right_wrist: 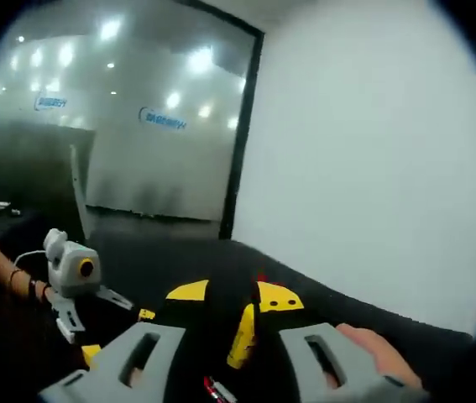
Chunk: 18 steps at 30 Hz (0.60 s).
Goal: Pick up pens and glue sticks and place them into the holder.
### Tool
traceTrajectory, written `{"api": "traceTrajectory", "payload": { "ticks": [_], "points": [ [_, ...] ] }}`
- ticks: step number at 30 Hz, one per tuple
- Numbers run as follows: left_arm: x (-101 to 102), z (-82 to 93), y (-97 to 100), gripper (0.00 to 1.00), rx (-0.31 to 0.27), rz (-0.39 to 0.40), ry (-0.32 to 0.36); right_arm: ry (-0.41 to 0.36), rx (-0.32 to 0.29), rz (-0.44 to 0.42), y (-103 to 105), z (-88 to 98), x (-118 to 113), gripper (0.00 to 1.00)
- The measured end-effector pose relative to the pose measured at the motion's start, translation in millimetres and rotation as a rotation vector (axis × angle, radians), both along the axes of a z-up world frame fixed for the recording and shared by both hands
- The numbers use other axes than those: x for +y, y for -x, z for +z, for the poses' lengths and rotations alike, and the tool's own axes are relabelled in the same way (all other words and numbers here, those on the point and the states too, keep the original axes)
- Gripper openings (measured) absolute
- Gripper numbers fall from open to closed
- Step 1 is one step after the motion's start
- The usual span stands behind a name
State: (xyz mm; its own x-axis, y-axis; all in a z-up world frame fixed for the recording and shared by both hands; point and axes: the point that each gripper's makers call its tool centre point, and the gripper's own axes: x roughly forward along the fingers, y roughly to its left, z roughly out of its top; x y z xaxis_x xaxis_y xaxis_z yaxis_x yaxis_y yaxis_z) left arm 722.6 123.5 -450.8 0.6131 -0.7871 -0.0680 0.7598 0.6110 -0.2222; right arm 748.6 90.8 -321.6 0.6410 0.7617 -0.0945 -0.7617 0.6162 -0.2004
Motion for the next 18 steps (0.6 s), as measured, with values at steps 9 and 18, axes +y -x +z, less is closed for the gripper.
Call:
{"api": "traceTrajectory", "payload": {
  "ticks": [9,18],
  "points": [
    [-2,6.2,5.1,0.9,-0.008,-0.035,0.034,0.399,0.111,0.141,21,-60.8,23,0.15],
    [-12,0.2,12.4,0.96,-0.02,-0.091,-0.012,0.552,0.18,0.184,17,-108.0,33,0.15]
  ]
}}
